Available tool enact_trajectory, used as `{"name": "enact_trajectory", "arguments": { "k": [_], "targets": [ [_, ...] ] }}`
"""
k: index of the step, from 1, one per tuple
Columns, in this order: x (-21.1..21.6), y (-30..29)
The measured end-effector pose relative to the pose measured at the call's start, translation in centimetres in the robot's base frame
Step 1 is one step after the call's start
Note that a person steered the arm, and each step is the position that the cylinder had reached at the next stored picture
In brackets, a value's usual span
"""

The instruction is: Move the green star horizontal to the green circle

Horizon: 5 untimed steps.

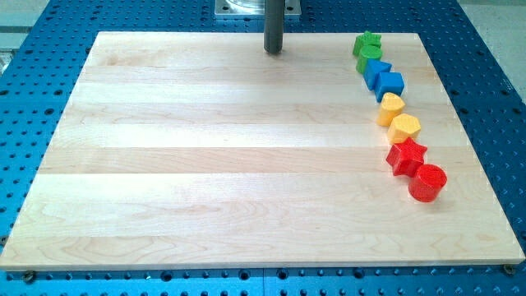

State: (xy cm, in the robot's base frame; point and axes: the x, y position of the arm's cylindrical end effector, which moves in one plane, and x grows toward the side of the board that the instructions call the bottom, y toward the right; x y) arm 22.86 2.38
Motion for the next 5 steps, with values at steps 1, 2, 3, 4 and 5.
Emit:
{"name": "enact_trajectory", "arguments": {
  "k": [1, 2, 3, 4, 5],
  "targets": [
    [0.0, 0.8],
    [0.3, 1.8],
    [3.8, 2.7],
    [2.5, 4.9],
    [-1.6, 11.4]
  ]
}}
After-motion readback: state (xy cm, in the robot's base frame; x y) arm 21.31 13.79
